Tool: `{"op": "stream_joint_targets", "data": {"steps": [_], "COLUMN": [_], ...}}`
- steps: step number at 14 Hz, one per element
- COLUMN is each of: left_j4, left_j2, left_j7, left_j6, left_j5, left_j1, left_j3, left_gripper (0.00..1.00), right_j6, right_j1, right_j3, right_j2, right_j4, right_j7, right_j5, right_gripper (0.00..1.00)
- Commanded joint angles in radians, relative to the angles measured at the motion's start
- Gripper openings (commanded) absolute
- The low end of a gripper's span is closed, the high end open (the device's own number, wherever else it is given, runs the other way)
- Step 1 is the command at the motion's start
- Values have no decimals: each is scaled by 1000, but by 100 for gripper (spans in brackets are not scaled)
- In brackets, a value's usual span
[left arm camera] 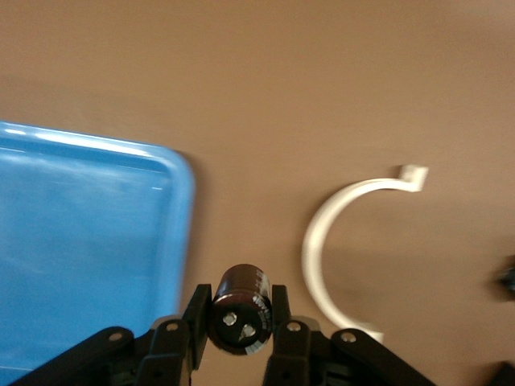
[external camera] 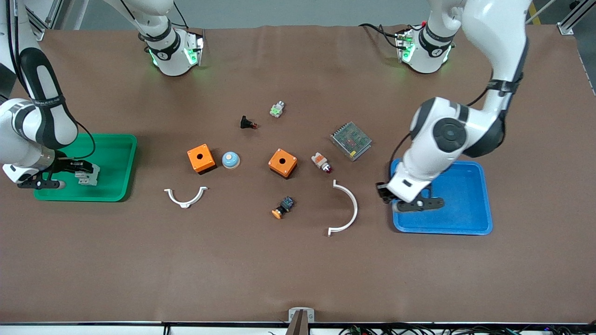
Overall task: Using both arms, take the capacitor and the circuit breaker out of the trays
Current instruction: 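Lift the capacitor with the left gripper while the right gripper lifts the breaker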
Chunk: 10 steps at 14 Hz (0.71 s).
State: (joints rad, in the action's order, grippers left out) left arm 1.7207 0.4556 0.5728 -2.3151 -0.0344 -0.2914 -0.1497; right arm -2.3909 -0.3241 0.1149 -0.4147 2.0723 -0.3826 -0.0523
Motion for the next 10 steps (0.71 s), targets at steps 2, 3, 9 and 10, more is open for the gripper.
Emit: {"op": "stream_joint_targets", "data": {"steps": [2,3,9,10], "left_j4": [-225,-266,-351,-349], "left_j2": [191,234,380,390], "left_j7": [155,192,262,260], "left_j6": [23,23,17,19], "left_j5": [-15,-16,-15,-16], "left_j1": [-106,-133,-279,-278], "left_j3": [18,21,142,142], "left_gripper": [0,0,8,19], "right_j6": [-13,-4,432,526], "right_j1": [-15,-12,78,100], "right_j3": [-15,-15,-17,-17], "right_j2": [1,2,100,102], "right_j4": [6,5,-203,-271], "right_j7": [-6,-6,4,16], "right_j5": [25,25,23,23], "right_gripper": [29,25,22,22]}}
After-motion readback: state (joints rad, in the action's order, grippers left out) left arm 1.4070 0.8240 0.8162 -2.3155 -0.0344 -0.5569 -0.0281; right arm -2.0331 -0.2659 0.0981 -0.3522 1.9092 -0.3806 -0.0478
